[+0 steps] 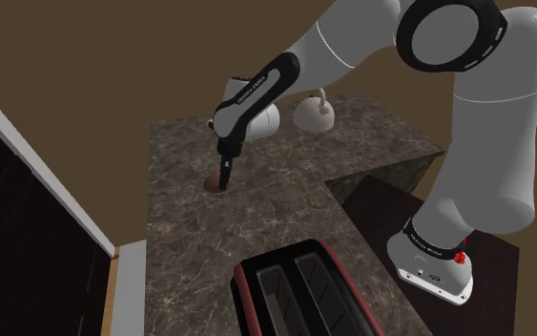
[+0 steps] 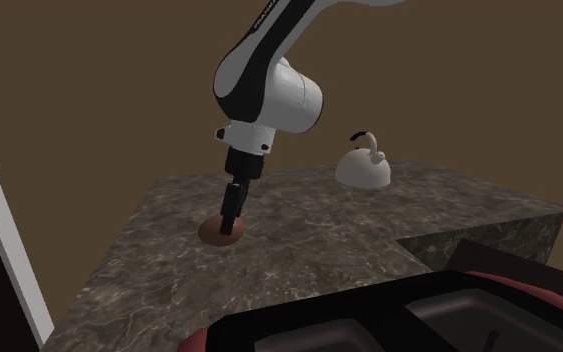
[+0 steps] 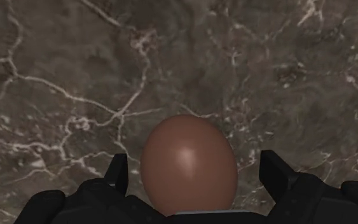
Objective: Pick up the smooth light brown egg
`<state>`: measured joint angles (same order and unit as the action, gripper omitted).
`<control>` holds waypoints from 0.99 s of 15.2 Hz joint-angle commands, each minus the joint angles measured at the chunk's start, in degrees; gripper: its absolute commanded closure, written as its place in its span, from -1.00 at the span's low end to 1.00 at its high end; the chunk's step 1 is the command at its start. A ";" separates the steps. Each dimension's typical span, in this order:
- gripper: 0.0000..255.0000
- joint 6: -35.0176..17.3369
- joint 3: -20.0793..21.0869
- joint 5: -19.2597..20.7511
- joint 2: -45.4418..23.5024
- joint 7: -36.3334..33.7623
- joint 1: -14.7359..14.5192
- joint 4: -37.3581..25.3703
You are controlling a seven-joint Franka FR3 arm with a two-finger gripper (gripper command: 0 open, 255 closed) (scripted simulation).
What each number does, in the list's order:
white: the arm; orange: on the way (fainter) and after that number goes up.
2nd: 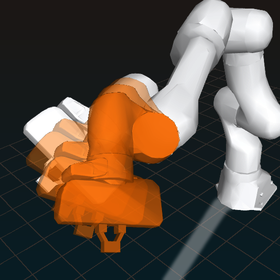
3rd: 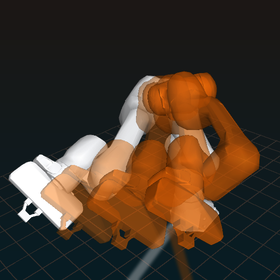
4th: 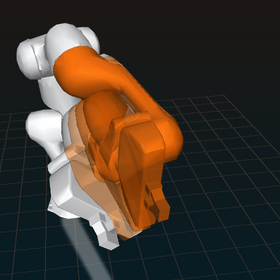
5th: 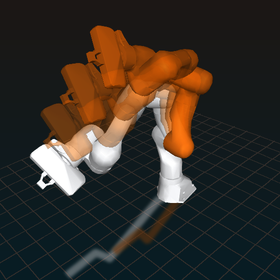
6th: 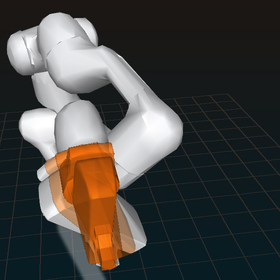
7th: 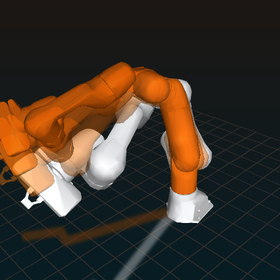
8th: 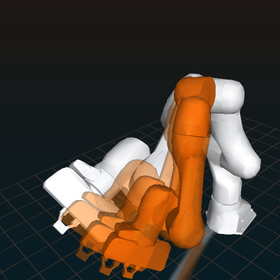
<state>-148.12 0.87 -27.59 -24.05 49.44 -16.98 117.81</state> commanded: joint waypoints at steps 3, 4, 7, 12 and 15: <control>-1.00 -1.48 0.47 -0.80 -1.73 1.01 0.30 -0.19; -1.00 -1.47 0.47 -0.80 -1.73 1.01 0.30 -0.19; 1.00 -1.49 0.48 -0.83 -1.82 1.07 0.34 -0.25; 1.00 -1.47 0.47 -0.81 -1.74 1.04 0.33 -0.21; 1.00 -0.94 0.30 -0.52 -1.11 0.66 0.20 -0.12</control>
<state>-149.33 1.26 -28.27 -25.45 50.32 -16.70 117.67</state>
